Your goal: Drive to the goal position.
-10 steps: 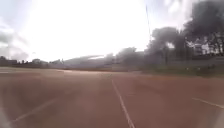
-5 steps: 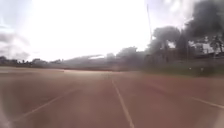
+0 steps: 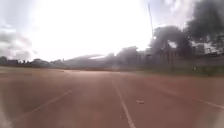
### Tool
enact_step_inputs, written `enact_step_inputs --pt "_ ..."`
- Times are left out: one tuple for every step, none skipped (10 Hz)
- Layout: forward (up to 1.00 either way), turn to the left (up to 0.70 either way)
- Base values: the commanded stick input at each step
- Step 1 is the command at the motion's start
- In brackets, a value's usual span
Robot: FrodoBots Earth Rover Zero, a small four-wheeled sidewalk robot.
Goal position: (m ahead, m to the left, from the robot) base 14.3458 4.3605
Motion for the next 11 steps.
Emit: enact_step_inputs --pt "0.7 0.0" --pt "0.7 0.0" --pt "0.7 0.0" --pt "0.7 0.0" --pt "0.7 0.0" --pt "0.7 0.0" --pt "0.7 0.0" --pt "0.7 0.0" --pt "0.7 0.0" --pt "0.7 0.0" --pt "0.7 0.0"
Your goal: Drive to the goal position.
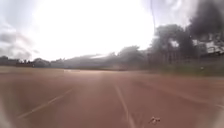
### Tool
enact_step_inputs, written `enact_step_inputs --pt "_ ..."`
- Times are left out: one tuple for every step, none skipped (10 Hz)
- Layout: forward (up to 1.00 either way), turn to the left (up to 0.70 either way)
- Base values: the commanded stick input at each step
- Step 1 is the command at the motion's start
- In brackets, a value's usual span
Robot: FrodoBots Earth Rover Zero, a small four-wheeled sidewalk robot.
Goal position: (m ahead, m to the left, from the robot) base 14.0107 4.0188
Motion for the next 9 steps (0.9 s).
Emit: enact_step_inputs --pt "0.7 0.0" --pt "0.7 0.0" --pt "0.7 0.0" --pt "0.7 0.0" --pt "0.7 0.0" --pt "0.7 0.0" --pt "0.7 0.0" --pt "0.7 0.0" --pt "0.7 0.0"
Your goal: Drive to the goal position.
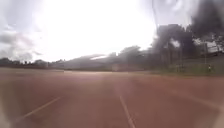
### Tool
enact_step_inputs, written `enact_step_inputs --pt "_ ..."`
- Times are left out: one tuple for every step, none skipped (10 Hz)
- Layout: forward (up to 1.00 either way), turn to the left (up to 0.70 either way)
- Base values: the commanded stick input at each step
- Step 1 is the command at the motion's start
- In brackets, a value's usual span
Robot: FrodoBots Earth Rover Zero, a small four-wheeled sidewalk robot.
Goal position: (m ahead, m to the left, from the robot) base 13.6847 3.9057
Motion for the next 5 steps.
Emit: enact_step_inputs --pt "0.7 0.0" --pt "0.7 0.0" --pt "0.7 0.0" --pt "0.7 0.0" --pt "0.7 0.0"
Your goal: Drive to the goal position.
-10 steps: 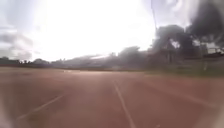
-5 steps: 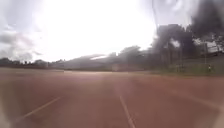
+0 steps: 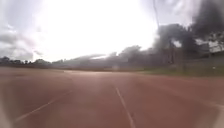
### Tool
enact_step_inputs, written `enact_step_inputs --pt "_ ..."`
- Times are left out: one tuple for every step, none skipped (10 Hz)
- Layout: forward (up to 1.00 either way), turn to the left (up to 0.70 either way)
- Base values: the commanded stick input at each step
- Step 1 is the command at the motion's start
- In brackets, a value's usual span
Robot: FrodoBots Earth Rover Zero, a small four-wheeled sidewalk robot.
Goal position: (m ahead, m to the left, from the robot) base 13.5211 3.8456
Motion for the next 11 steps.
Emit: enact_step_inputs --pt "0.7 0.0" --pt "0.7 0.0" --pt "0.7 0.0" --pt "0.7 0.0" --pt "0.7 0.0" --pt "0.7 0.0" --pt "0.7 0.0" --pt "0.7 0.0" --pt "0.7 0.0" --pt "0.7 0.0" --pt "0.7 0.0"
